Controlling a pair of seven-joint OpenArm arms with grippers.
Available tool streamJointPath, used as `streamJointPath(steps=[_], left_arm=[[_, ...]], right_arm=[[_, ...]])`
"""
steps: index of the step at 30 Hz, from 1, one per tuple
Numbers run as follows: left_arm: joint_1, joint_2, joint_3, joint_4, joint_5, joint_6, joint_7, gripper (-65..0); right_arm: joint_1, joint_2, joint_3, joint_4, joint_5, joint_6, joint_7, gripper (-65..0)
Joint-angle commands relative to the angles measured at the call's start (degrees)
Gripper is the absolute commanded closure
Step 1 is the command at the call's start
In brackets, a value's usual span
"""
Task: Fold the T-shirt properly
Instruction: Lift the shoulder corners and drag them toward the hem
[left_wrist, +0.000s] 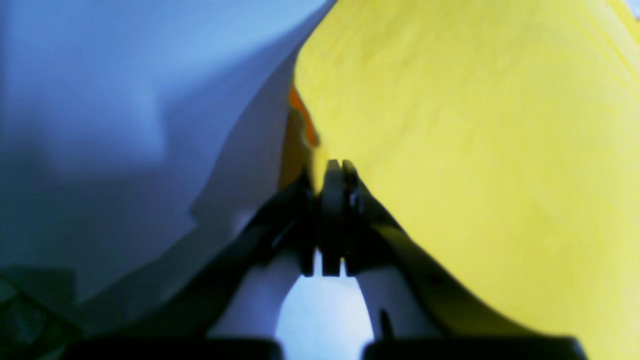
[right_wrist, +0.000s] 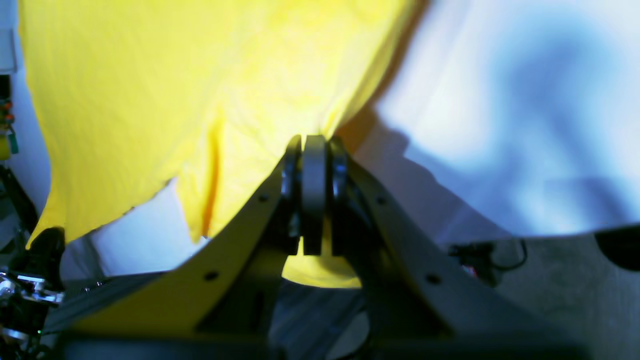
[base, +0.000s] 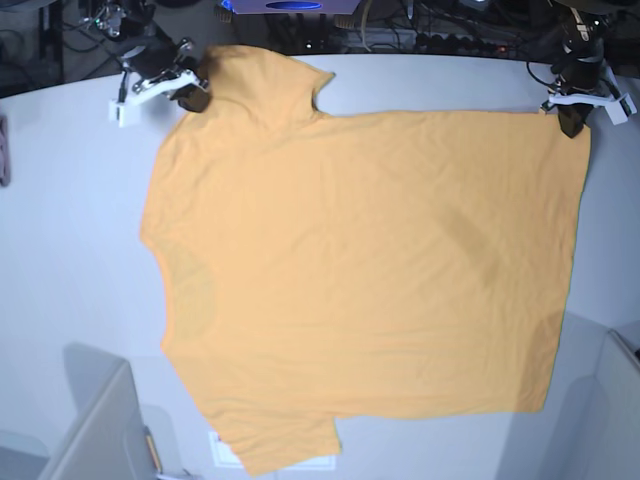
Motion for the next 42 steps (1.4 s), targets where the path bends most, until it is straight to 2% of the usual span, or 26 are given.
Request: streamJointPath(steps=[1,5,8,13,18,21,23,25,28,33,39,42], left_arm=[[0.23,-0.70,-0.32,1.96,-0.56,-0.23,-1.18,0.0],[-0.64,-0.70,-0.15,4.07,-0.47,-0.06,-1.18,0.0],[-3.37,-0.88,-0.06,3.81,1.11,-0.06,-0.83,0.0],[-9.26,-0.79,-0.68,4.87,7.88,-0.06,6.30,0.0],[-13.04,-0.70,-0.68,6.89,9.73,-0.06,7.88,0.0],[-15.15,-0.79,-0.68,6.98,9.73,1.00,8.32,0.0],[-16.82,-0.88,-0.41,6.89,9.73,4.16,10.25,0.0],[-18.49,-0.97,-0.24,6.80,9.73,5.74,11.04,0.0],[-20.69,-1.14,-0.15,6.62,9.73,6.01,11.04,0.0],[-24.29,-1.40,-0.15,2.32,9.73,6.10,11.04,0.0],[-27.55,-4.04,1.52,-3.31,9.73,6.27,10.95,0.0],[-29.04,-5.27,2.93,-4.54,9.73,8.91,10.95,0.0]], right_arm=[[0.29,0.31,0.27,1.88,0.76,0.58,0.63,0.0],[2.66,0.57,0.27,2.76,1.46,0.58,0.55,0.0],[4.42,0.93,0.27,2.67,5.51,0.58,0.55,0.0],[8.64,4.88,0.27,2.50,13.07,0.32,0.55,0.0],[13.21,7.52,0.27,2.50,18.26,0.23,0.55,0.0],[15.93,7.52,0.27,2.41,18.34,0.23,0.55,0.0],[18.13,7.52,0.27,1.97,18.34,0.05,-0.07,0.0],[21.30,7.52,0.27,0.65,18.34,-2.06,-2.44,0.0],[26.40,7.08,0.27,-2.07,18.26,-5.75,-5.78,0.0],[33.60,7.34,-0.17,-7.96,18.26,-6.37,-6.66,0.0],[40.11,7.43,-0.26,-15.70,18.17,-6.37,-8.24,0.0],[43.10,7.26,-0.26,-18.69,18.17,-6.37,-9.04,0.0]])
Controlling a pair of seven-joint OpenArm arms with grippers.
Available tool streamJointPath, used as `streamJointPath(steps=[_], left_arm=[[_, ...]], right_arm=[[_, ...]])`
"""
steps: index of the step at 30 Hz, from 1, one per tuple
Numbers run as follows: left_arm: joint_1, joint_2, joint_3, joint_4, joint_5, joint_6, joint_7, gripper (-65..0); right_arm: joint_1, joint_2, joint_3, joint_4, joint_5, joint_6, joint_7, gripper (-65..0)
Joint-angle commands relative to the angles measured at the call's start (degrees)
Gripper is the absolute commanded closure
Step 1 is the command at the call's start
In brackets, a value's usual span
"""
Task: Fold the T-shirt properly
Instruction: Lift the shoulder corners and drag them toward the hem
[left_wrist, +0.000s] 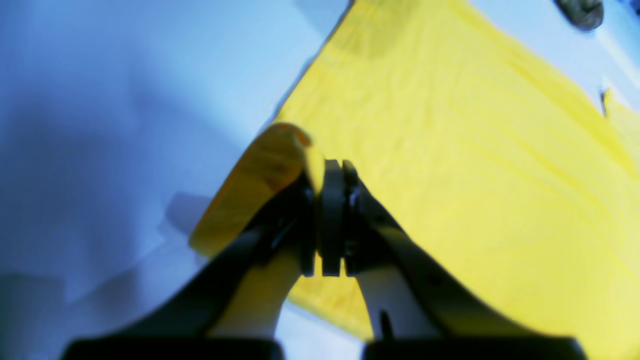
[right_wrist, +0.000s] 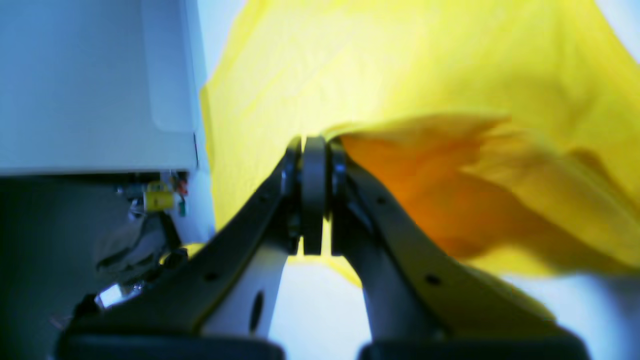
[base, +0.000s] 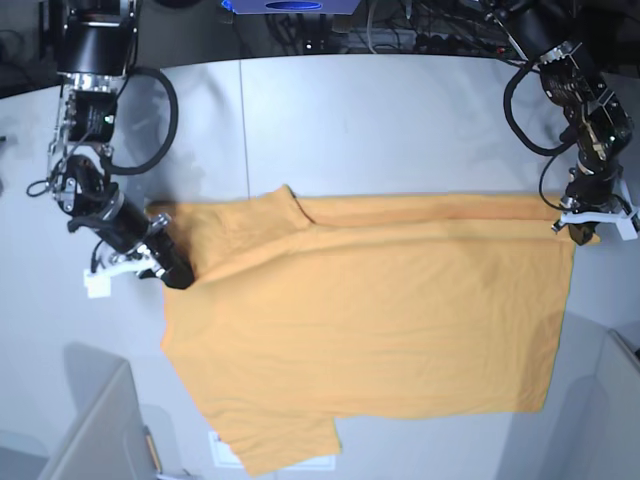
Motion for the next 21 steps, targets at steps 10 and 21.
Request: streamJointPath(steps=[10,21], left_arm=[[-5.99,-3.62,3.45,-5.47,-0.57,0.48,-1.55,0.0],[-11.09,-4.86,6.35,-10.57,3.56,0.56,-1.64,0.0]], right_arm=[[8.56,0.46,0.09,-9.66,1.10,0.89,0.80,0.0],[16.48,-0.42,0.00,-18.53,-5.32,1.24,0.62,0.0]])
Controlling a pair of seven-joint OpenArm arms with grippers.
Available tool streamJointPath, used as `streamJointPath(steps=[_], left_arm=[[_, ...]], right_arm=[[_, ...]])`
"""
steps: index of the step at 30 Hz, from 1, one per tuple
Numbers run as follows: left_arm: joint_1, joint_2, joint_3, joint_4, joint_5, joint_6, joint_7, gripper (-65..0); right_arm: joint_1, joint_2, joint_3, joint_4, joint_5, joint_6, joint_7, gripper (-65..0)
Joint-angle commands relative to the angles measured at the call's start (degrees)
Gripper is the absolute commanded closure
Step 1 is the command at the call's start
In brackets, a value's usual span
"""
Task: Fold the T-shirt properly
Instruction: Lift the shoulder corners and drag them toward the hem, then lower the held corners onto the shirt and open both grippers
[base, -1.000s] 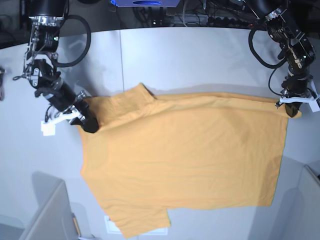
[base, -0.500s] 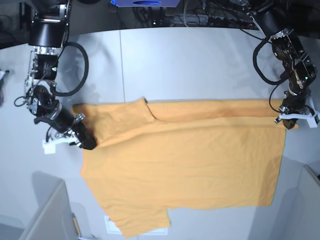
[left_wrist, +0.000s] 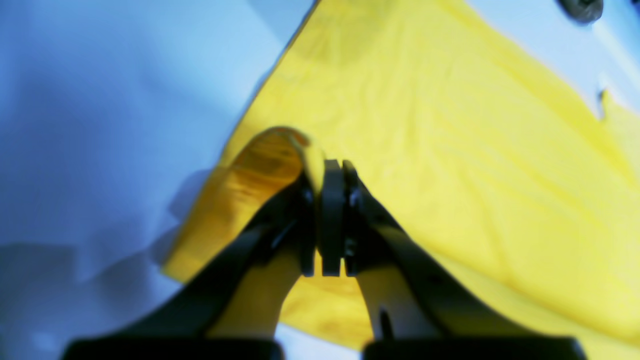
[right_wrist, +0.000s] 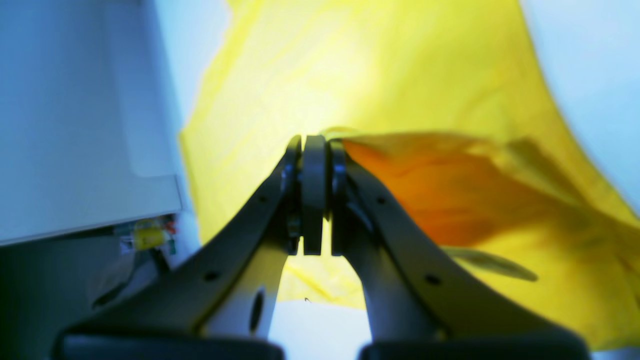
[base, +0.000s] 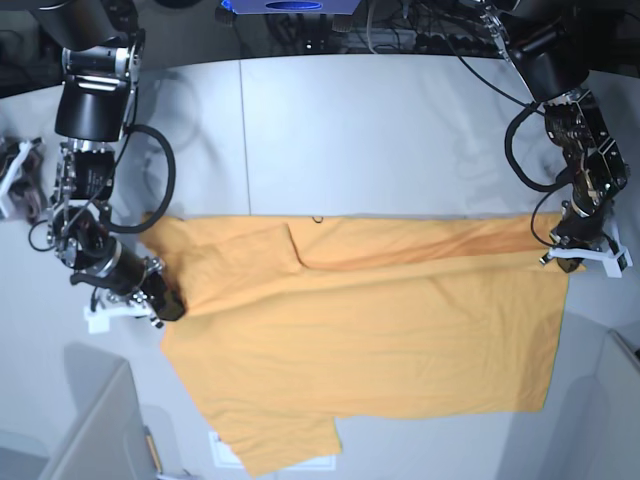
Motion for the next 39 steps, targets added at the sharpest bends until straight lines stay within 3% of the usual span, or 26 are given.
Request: streamJointPath(steps=[1,6,13,25,26,27,30,34,36,39], left_arm=[[-2.04,-1.12,-0.18,0.77,1.02,-0.31,-1.50,0.0],[-4.50,-1.03,2.10,0.07,5.94,-0.40,-1.50,0.0],[-5.12,-1.12,4.04,-1.34,6.03,-0.40,-1.59,0.0],[-6.09,-1.38,4.13,-1.60,6.03,-0.40,-1.59,0.0],[-6.35,-1.38,4.13,-2.13,6.03,-0.40,-1.59,0.0],[-6.35,-1.38,4.13,-2.83,6.03,-0.40,-1.59,-1.6],[-8.20,-1.47,4.13,-4.77,6.03,-0.40,-1.59,-19.6],[-10.04,-1.47,3.69,-6.35,6.03,-0.40,-1.59,-41.1],[-10.22,-1.47,3.51,-5.91,5.76,-0.40,-1.59,-47.9],[-8.28,-1.21,0.78,-0.46,5.68,-0.40,-1.42,-52.8]], right_arm=[[2.14,-0.10,0.16,0.54,-0.17,1.02,0.95,0.0],[4.34,-0.45,0.24,-3.50,-1.75,1.11,1.22,0.0],[5.22,-2.03,0.24,-4.29,-7.73,1.11,1.30,0.0],[4.78,-2.12,0.24,-4.11,-8.08,0.76,1.22,0.0],[4.78,-2.12,0.24,-4.03,-8.17,0.67,1.22,-5.0],[4.69,-2.12,0.33,-4.03,-8.17,0.67,1.22,-10.2],[3.99,-1.94,0.77,-3.85,-8.17,0.67,1.39,-21.0],[2.84,-1.77,0.86,-2.44,-8.26,0.50,1.48,-22.2],[0.91,-1.77,0.95,0.72,-8.26,-1.70,2.89,-22.2],[-4.01,-1.77,0.68,8.90,-8.26,-8.82,7.90,-22.8]])
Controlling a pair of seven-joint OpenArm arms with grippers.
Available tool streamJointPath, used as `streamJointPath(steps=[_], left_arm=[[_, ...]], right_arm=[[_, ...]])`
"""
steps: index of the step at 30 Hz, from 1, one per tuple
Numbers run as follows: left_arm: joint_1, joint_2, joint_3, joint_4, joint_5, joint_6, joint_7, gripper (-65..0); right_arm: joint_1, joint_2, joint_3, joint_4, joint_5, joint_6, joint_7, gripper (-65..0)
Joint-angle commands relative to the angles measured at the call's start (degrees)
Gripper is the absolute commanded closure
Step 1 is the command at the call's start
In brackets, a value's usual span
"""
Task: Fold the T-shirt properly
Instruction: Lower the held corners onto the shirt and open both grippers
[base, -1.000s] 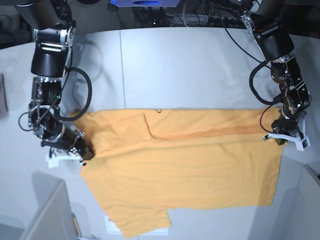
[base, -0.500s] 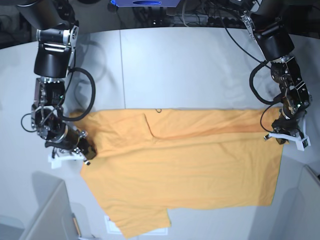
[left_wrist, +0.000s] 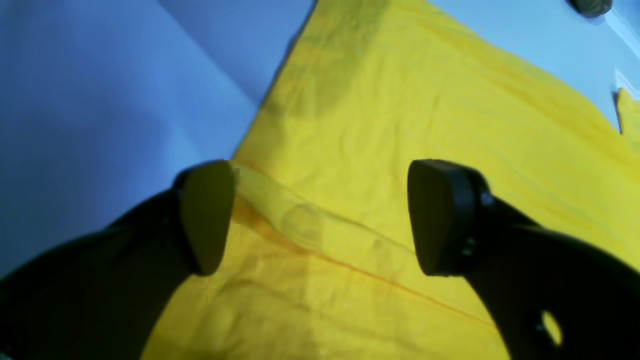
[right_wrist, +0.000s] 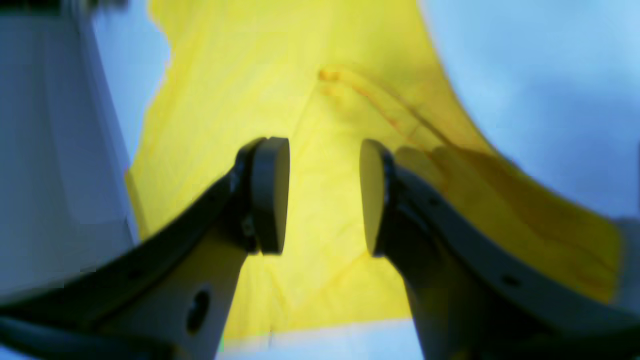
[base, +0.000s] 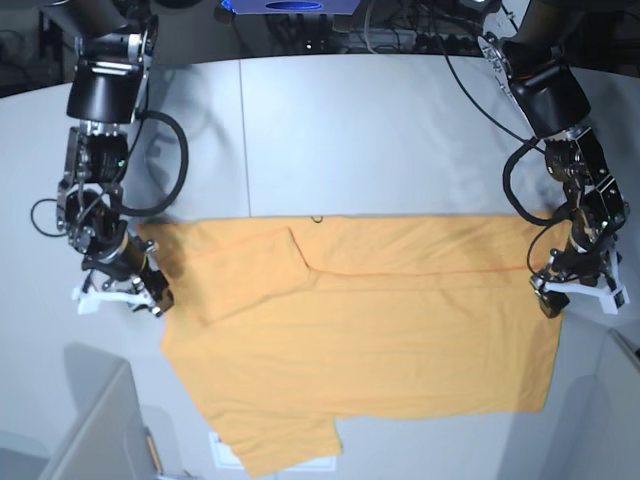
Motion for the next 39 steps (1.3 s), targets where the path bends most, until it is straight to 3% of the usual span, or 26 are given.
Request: streamJointPath(steps=[1,5,8,12,17,23,31,39], left_arm=[[0.40,-0.94,-2.39,3.66,-0.47,-0.31,-1.74,-52.5],[7.35,2.84,-8.90,14.39,-0.55,-0.66,-1.66,-53.2],[12.97,5.39,-11.98,19.75,-0.73,-0.84,-1.74,-53.3],[18.77,6.09,-15.40,20.45,-8.47,-5.23,-1.83,-52.7],[21.68,6.09,-17.78,14.83,-14.80,-5.67,-1.92,-52.7],[20.09,6.00,-17.78,11.05,-14.80,-5.76,-2.01,-52.7],[14.91,4.68,-17.51,2.52,-14.53,-5.76,-2.01,-52.5],[9.54,1.96,-17.43,-7.77,-14.53,-5.76,-2.01,-52.3]], right_arm=[[-0.15,0.68,-0.04,3.73,0.92,-0.31,1.39,-22.8],[-6.31,0.33,-0.13,12.79,0.92,-7.34,2.27,-24.5],[-10.88,0.15,-0.04,17.36,1.10,-11.38,2.45,-33.8],[-17.12,-0.20,0.05,21.49,1.19,-16.22,2.62,-41.1],[-20.90,-3.54,1.54,19.64,1.10,-16.39,6.67,-41.9],[-19.32,-3.89,-1.18,14.90,1.10,-13.14,7.46,-41.3],[-17.30,-3.89,-1.44,8.65,1.01,-12.79,11.68,-41.3],[-16.24,-3.89,-1.44,5.58,1.01,-11.82,11.94,-41.3]])
